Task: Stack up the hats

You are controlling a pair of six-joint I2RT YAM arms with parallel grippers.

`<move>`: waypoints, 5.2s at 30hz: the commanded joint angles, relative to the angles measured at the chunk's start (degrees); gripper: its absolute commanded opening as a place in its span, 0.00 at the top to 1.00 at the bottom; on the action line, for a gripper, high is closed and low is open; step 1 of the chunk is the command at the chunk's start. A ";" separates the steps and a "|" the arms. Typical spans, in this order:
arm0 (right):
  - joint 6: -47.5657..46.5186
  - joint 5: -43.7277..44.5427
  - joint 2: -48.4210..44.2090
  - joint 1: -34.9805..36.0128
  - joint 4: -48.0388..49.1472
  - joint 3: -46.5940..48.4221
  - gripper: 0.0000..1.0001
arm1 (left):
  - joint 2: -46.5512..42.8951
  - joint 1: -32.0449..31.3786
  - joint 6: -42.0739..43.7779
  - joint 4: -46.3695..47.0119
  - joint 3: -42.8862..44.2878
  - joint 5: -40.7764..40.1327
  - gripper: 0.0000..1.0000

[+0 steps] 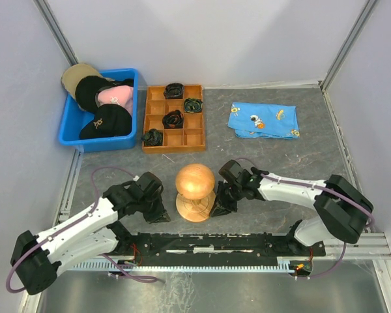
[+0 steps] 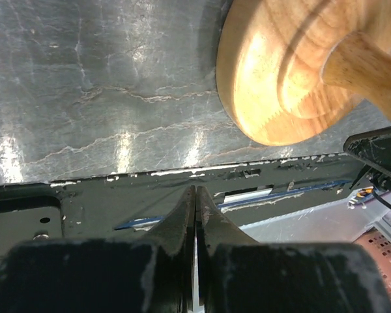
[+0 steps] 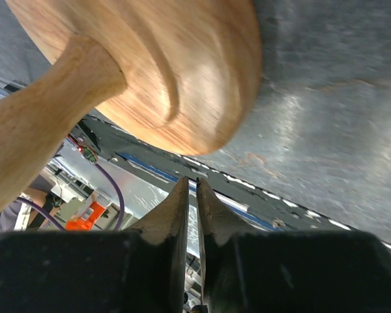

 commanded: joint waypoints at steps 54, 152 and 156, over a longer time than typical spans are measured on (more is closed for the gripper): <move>-18.13 -1.64 17.30 -28.95 -1.46 12.65 0.80 | 70.90 3.50 19.36 21.63 42.64 2.93 0.97; -43.30 -7.09 -18.09 -31.41 -19.84 30.54 0.02 | 67.73 47.09 25.45 -6.68 101.75 -18.44 0.97; -38.64 -9.28 -20.81 -30.92 -11.03 27.85 0.01 | 64.21 47.15 19.97 -7.03 104.98 -12.98 0.97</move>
